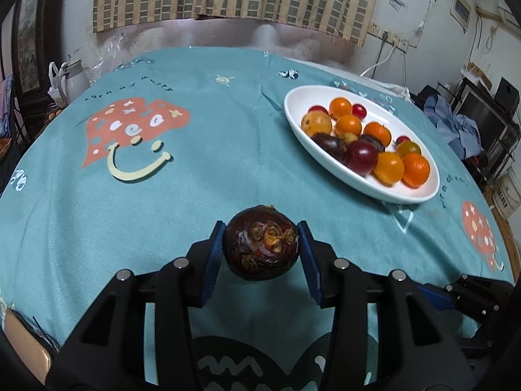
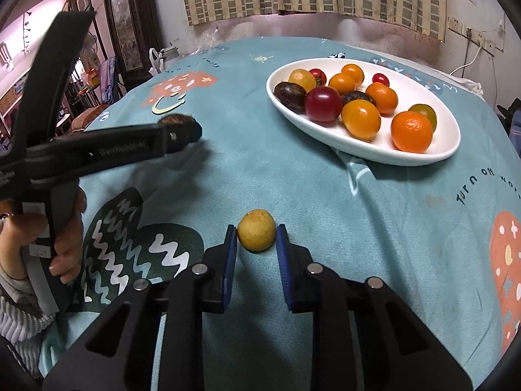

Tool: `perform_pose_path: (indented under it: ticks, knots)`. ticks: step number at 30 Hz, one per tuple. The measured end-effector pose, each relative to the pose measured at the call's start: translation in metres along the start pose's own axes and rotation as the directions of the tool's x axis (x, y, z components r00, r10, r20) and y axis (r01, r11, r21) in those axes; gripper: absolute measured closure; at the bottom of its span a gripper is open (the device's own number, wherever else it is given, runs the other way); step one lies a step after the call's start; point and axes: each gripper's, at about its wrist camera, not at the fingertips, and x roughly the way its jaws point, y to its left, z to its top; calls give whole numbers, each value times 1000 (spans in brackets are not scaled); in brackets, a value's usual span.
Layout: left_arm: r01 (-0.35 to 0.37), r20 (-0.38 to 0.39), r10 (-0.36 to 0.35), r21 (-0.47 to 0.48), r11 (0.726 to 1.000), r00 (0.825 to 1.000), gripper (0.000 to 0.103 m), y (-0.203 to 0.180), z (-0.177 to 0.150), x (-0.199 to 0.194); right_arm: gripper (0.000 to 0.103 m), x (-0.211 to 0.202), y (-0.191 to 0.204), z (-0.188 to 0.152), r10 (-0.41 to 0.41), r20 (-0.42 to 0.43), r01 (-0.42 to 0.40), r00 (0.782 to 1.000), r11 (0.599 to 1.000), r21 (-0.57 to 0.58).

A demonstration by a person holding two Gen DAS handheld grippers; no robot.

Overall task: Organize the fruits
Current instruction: 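Lower both held fruits onto the white plate and open both grippers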

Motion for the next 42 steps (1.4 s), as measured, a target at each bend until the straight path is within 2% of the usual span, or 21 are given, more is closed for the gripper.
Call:
perform_pose_path:
  ticks: [4, 7, 10, 13, 17, 20, 23, 27, 30, 34, 38, 42]
  knots:
    - [-3, -40, 4, 20, 1000, 999, 58, -4, -5, 11, 79, -9, -6, -1, -5, 29, 4, 1000, 1000, 11]
    - [-2, -68, 3, 22, 1000, 998, 58, -5, -10, 19, 79, -27, -14, -2, -19, 84, 15, 996, 999, 42]
    - [-7, -53, 9, 28, 1000, 999, 58, -8, -13, 13, 79, -61, -33, -2, -27, 180, 5, 983, 993, 117]
    - [3, -5, -3, 30, 1000, 1000, 58, -14, -4, -9, 79, -95, -57, -1, -43, 245, -5, 969, 982, 190]
    - [-18, 78, 10, 102, 995, 997, 58, -36, 32, -48, 78, -138, -86, 21, -94, 304, 22, 948, 972, 232]
    - [7, 120, -22, 121, 993, 993, 58, -54, 71, -71, 78, -166, -105, 52, -110, 352, 17, 930, 966, 258]
    - [31, 140, -51, 138, 990, 989, 58, -74, 108, -78, 78, -177, -109, 83, -143, 381, 52, 914, 969, 240]
    - [55, 130, -75, 152, 987, 989, 58, -100, 142, -51, 78, -149, -107, 114, -154, 363, 85, 919, 976, 199]
    - [82, 82, -92, 120, 989, 992, 58, -101, 150, -13, 78, -107, -113, 123, -135, 319, 73, 938, 977, 200]
    - [67, -1, -68, 110, 992, 998, 58, -97, 152, 52, 79, -41, -133, 126, -135, 218, 85, 966, 971, 224]
    - [73, -42, -70, 81, 994, 997, 58, -89, 155, 98, 79, 3, -151, 129, -153, 166, 111, 974, 965, 239]
    - [102, -57, -98, 61, 993, 994, 58, -83, 160, 127, 77, 25, -152, 134, -177, 164, 142, 970, 968, 207]
